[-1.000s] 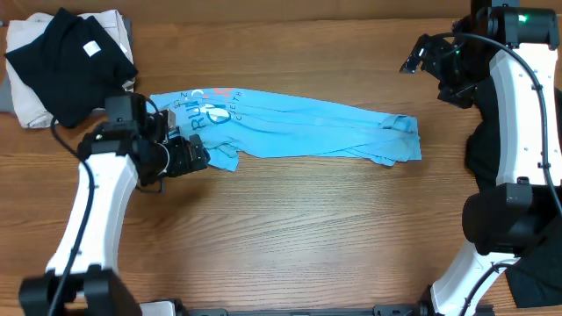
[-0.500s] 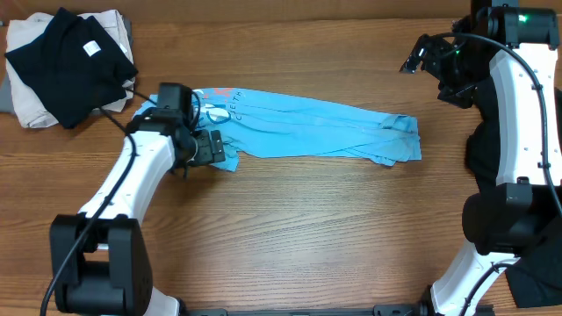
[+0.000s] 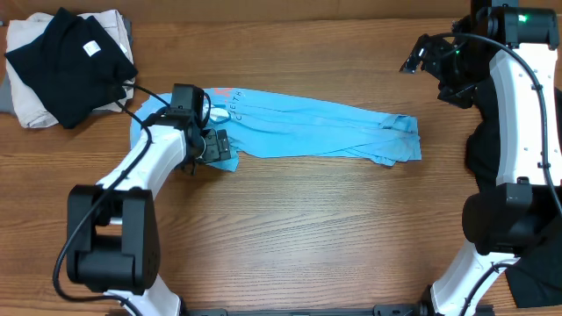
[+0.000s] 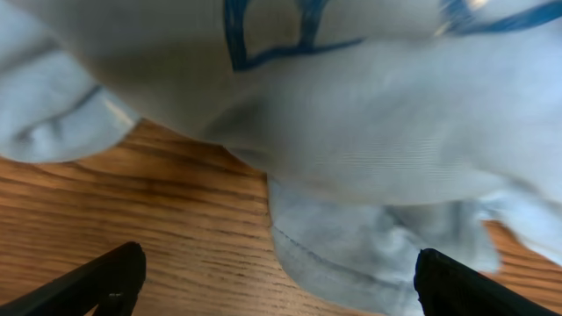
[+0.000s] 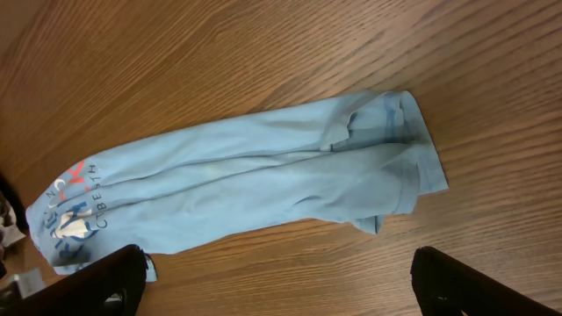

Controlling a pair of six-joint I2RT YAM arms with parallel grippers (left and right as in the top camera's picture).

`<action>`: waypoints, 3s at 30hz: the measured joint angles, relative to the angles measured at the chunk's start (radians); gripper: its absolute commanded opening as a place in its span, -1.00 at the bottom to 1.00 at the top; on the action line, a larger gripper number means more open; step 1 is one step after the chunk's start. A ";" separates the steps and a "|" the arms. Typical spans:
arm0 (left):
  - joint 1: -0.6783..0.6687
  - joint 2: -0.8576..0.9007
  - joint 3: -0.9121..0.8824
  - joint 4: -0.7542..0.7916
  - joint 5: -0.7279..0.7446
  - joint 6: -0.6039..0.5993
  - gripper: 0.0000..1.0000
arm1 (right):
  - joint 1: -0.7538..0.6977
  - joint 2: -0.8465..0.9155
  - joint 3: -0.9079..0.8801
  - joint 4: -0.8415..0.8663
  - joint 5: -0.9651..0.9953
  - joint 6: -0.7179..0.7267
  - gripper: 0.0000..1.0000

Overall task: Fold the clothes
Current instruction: 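Move the left gripper to the shirt's left end and grasp it, then grasp the shirt's right end with the right gripper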

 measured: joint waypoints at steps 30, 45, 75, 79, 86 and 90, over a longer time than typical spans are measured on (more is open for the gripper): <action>0.000 0.043 0.001 0.009 -0.038 -0.003 -0.20 | 0.000 0.000 0.000 -0.001 0.000 0.000 1.00; 0.000 0.075 0.019 0.016 -0.018 -0.003 -0.92 | 0.000 0.000 0.000 -0.001 0.000 0.000 1.00; 0.000 -0.202 0.234 -0.581 -0.013 -0.071 -0.92 | 0.000 0.000 -0.038 0.011 0.060 0.000 1.00; 0.000 -0.293 0.234 -0.584 -0.014 -0.079 -0.92 | 0.000 0.006 -0.117 -0.005 0.060 0.005 1.00; 0.000 -0.482 0.235 -0.571 -0.043 -0.080 -0.92 | 0.007 0.020 -0.159 -0.056 0.053 0.060 1.00; 0.000 -0.526 0.235 -0.570 -0.076 -0.082 -0.92 | 0.048 0.020 -0.159 -0.066 0.049 0.068 1.00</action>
